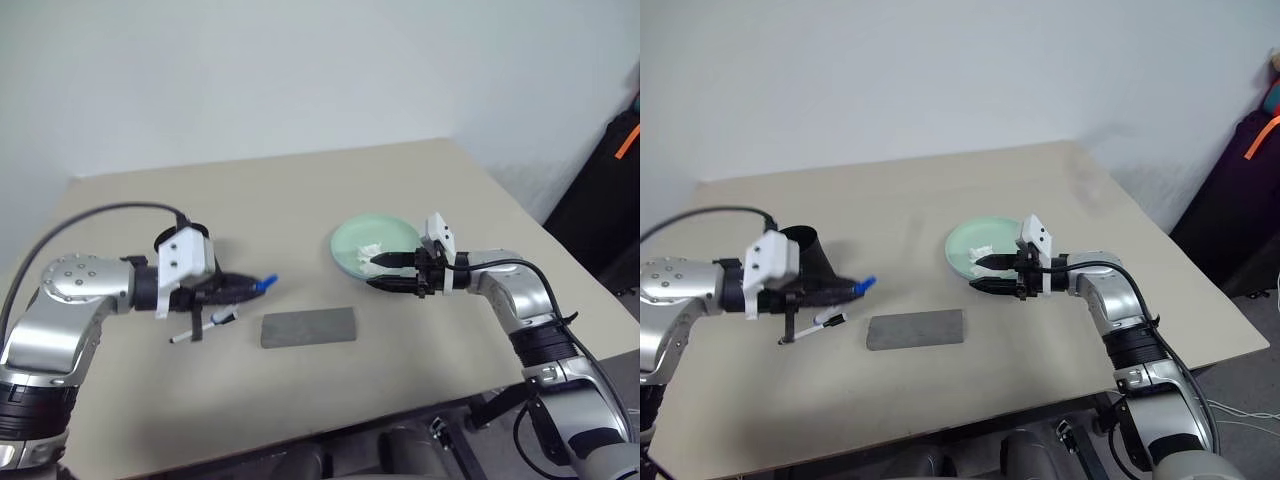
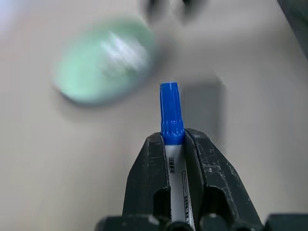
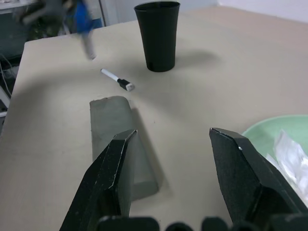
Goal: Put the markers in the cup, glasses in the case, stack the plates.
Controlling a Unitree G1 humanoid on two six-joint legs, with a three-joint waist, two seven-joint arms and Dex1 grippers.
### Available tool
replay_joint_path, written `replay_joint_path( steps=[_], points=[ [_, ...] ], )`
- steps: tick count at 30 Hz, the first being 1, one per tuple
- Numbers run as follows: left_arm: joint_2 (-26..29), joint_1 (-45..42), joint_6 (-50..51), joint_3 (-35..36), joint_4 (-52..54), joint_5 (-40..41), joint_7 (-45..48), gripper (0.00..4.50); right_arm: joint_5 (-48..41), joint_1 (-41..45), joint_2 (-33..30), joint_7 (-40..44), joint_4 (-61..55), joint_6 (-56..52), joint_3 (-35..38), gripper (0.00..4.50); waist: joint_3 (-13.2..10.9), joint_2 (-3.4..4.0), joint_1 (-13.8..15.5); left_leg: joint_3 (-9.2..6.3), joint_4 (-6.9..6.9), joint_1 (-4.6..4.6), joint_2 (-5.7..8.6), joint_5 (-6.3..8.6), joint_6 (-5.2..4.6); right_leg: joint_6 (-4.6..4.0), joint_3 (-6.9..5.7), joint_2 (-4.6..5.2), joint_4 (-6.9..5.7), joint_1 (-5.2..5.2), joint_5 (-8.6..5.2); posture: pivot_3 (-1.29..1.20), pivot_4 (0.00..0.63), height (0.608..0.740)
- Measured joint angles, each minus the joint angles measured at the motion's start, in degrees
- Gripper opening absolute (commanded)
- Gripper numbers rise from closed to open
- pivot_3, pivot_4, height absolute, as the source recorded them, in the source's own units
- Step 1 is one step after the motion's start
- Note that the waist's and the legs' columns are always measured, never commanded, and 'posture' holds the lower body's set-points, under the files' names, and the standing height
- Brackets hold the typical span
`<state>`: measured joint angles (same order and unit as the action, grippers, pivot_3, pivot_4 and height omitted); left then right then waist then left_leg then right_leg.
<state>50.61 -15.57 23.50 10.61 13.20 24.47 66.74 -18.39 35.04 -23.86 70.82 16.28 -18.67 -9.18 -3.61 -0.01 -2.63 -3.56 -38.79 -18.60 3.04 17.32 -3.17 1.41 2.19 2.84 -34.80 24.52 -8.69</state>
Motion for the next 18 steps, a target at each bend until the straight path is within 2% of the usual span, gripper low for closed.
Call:
replay_joint_path(
  steps=[4,10,18],
  points=[
    [-4.6,-3.8,-0.4,4.2,-2.1,-0.4,-10.7,0.07,-0.1,0.4,0.0,-0.1,-1.7,0.2,0.2,2.58,0.0,-0.02,0.0,0.0,-0.01,0.02,0.01,0.0,0.05,0.0,0.01,-0.01,0.0,-0.02,0.01,0.0,0.0,0.74],
    [-9.0,-7.1,-4.5,6.6,-7.9,-7.1,-27.3,0.07,-0.1,0.4,0.3,-0.4,-1.9,0.6,0.4,2.58,0.0,-0.05,0.0,-0.04,-0.01,0.0,0.05,0.05,0.13,-0.02,0.01,0.01,0.02,-0.02,0.03,0.0,0.0,0.74],
    [-14.5,-6.8,-6.1,11.5,-9.4,-8.3,-40.6,0.07,-0.1,0.4,0.5,-0.6,-1.9,0.8,0.4,2.58,0.0,-0.07,0.0,-0.07,0.0,-0.01,0.08,0.11,0.21,-0.02,0.02,0.04,0.05,-0.01,0.03,0.0,0.0,0.74]
  ],
)
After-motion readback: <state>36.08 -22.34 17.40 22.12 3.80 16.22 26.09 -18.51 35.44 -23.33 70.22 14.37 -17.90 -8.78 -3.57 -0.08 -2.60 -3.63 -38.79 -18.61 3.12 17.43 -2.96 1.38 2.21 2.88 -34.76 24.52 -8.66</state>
